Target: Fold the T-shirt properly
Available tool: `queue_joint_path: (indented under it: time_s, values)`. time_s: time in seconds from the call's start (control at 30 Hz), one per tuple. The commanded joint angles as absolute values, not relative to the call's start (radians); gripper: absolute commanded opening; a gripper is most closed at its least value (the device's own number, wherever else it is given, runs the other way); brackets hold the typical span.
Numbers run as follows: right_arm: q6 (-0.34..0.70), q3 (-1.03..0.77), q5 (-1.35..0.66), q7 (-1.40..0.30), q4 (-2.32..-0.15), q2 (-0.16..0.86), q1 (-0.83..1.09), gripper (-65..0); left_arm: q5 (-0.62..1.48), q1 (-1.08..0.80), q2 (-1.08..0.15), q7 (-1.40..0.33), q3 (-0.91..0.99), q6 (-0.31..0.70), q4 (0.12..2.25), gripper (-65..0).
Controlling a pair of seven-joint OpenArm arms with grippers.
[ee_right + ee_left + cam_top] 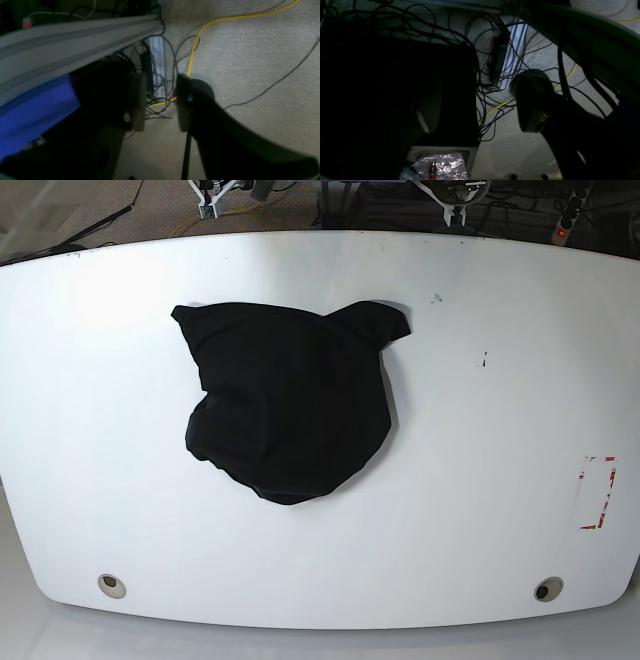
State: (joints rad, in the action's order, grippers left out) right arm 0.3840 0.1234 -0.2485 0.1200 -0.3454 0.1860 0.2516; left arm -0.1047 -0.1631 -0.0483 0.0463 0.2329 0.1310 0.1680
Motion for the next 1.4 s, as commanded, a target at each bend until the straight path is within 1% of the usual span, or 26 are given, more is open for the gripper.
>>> queue_joint_path:
  time_s: [0.0, 0.03, 0.1, 0.4, 0.53, 0.7, 0.93, 1.0, 1.13, 1.23, 1.37]
  values:
    - [0.384, 0.120, -0.245, 0.177, -0.361, 0.195, 0.277, -45.7, -0.103, -0.188, -0.053, 0.076, 0.230, 0.133, 0.180, -22.7]
    - [0.381, 0.124, -0.251, 0.128, -0.354, 0.174, 0.226, -45.8, -0.105, -0.182, -0.050, 0.048, 0.229, 0.131, 0.176, -22.5]
    - [0.381, 0.124, -0.251, 0.128, -0.348, 0.162, 0.208, -45.8, -0.105, -0.180, -0.050, 0.048, 0.229, 0.131, 0.177, -22.5]
    - [0.381, 0.124, -0.251, 0.128, -0.354, 0.160, 0.211, -46.0, -0.105, -0.180, -0.050, 0.050, 0.229, 0.131, 0.180, -22.8]
    - [0.381, 0.124, -0.251, 0.130, -0.407, 0.160, 0.251, -46.1, -0.105, -0.222, -0.048, 0.050, 0.229, 0.131, 0.265, -22.8]
    - [0.381, 0.122, -0.251, 0.117, -0.561, 0.171, 0.352, -46.1, -0.108, -0.328, -0.022, 0.031, 0.228, 0.133, 0.475, -22.8]
    - [0.381, 0.117, -0.263, 0.027, -0.819, 0.203, 0.513, -46.1, -0.107, -0.498, -0.001, -0.051, 0.228, 0.136, 0.788, -22.9]
    - [0.381, 0.117, -0.263, 0.019, -0.918, 0.232, 0.578, -46.1, -0.105, -0.572, -0.001, -0.056, 0.228, 0.136, 0.914, -22.9]
    - [0.367, 0.113, -0.263, -0.012, -1.072, 0.251, 0.685, -46.1, -0.105, -0.704, 0.027, -0.056, 0.228, 0.136, 1.130, -22.9]
    - [0.352, 0.047, -0.263, -0.050, -1.181, 0.263, 0.760, -46.1, -0.105, -0.789, 0.028, -0.056, 0.228, 0.136, 1.260, -22.9]
    - [0.360, -0.056, -0.263, -0.088, -1.365, 0.266, 0.883, -46.1, -0.105, -0.920, 0.031, -0.058, 0.228, 0.137, 1.465, -22.9]
